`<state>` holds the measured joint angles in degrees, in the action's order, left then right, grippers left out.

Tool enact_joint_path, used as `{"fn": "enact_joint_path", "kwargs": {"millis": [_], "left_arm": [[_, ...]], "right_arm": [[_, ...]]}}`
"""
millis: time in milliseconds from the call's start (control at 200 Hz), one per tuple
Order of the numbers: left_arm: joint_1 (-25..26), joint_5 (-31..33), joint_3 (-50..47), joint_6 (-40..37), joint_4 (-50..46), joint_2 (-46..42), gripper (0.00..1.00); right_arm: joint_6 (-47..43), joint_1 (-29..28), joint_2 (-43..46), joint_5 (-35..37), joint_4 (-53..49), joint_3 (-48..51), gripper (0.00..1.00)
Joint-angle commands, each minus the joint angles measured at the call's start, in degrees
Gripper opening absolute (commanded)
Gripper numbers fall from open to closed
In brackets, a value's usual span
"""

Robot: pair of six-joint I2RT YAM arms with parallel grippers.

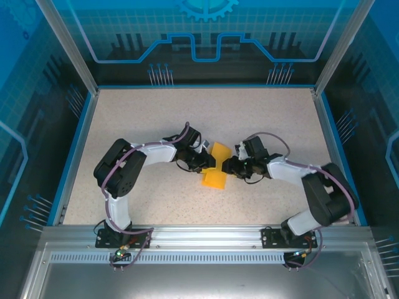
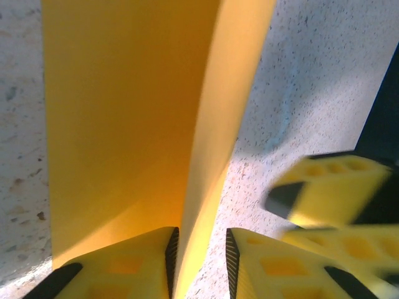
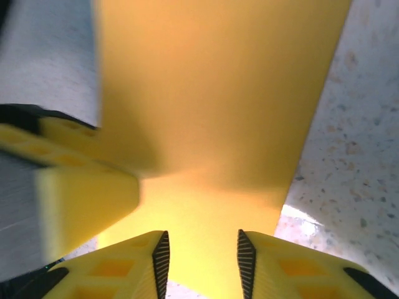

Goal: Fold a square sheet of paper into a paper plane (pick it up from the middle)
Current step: Fold the triangle a second time at the center of the table.

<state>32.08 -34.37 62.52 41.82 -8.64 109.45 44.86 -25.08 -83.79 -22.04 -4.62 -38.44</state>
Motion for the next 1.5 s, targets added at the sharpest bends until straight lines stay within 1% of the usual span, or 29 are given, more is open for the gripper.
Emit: {"fn": "enact_joint_path", "kwargs": {"millis": [0, 50, 110, 175, 295, 410, 485, 595, 745, 795, 935, 1020, 1135, 1215, 1285, 1355, 1496], "left_arm": [[-0.17, -1.14, -0.32, 1.08, -0.44, -1.58, 0.27], [-0.17, -1.09, -0.08, 1.13, -0.92, -1.48, 0.24], [-0.22, -1.05, 0.17, 1.31, -1.33, -1.43, 0.22], [-0.21, -1.04, 0.37, 1.74, -1.38, -1.32, 0.17], [-0.17, -1.04, 0.57, 2.55, -1.65, -1.46, 0.16], [-0.22, -0.97, 0.9, 2.73, -2.48, -1.69, 0.15], [-0.17, -0.92, 1.11, 2.78, -2.78, -1.69, 0.15], [-0.17, -1.05, 1.11, 3.09, -2.82, -1.69, 0.15], [-0.17, -1.09, 1.09, 3.0, -3.04, -1.61, 0.15], [-0.17, -1.07, 1.11, 2.97, -3.18, -1.67, 0.15], [-0.2, -1.05, 1.18, 2.81, -3.35, -1.69, 0.15], [-0.19, -1.05, 1.28, 2.68, -3.57, -1.64, 0.15], [-0.17, -1.05, 1.29, 2.82, -3.57, -1.69, 0.15], [-0.17, -1.05, 1.21, 2.69, -3.66, -1.63, 0.15], [-0.19, -1.05, 1.29, 2.65, -3.59, -1.54, 0.15], [-0.18, -1.04, 1.27, 2.81, -3.75, -1.52, 0.15], [-0.19, -0.97, 1.46, 2.74, -3.92, -1.67, 0.15]], "right_arm": [[-4.13, 0.09, 7.77, 5.38, -6.65, -0.09, 0.42], [-5.88, -1.35, 10.72, 8.07, -8.9, -0.16, 0.45], [-7.33, -4.35, 13.21, 12.64, -11.64, -0.5, 0.47], [-8.14, -8.43, 15.1, 16.85, -12.42, -0.27, 0.5], [-9.44, -17.05, 15.71, 25.95, -13.71, -1.09, 0.56], [-11.18, -24.98, 12.02, 34.35, -15.41, -4.32, 0.58], [-12.21, -30.14, 7.44, 40.09, -17.17, -7.82, 0.6], [-11.83, -34.61, 1.09, 47.0, -19.8, -12.46, 0.61], [-12.63, -37.1, -5.67, 48.57, -21.09, -17.44, 0.62], [-12.31, -38.02, -7.78, 50.27, -22.21, -18.97, 0.62], [-10.86, -38.73, -10.8, 52.98, -24.78, -20.8, 0.59], [-10.51, -38.73, -12.06, 53.31, -25.42, -21.19, 0.56], [-10.1, -38.79, -12.82, 54.04, -25.53, -21.58, 0.5], [-10.2, -38.86, -12.87, 54.12, -25.48, -21.93, 0.43], [-10.32, -39.04, -12.43, 54.63, -25.44, -22.04, 0.38], [-10.32, -39.03, -11.65, 54.99, -25.44, -21.75, 0.36], [-10.14, -38.94, -10.57, 56.06, -26.28, -21.37, 0.25]]}}
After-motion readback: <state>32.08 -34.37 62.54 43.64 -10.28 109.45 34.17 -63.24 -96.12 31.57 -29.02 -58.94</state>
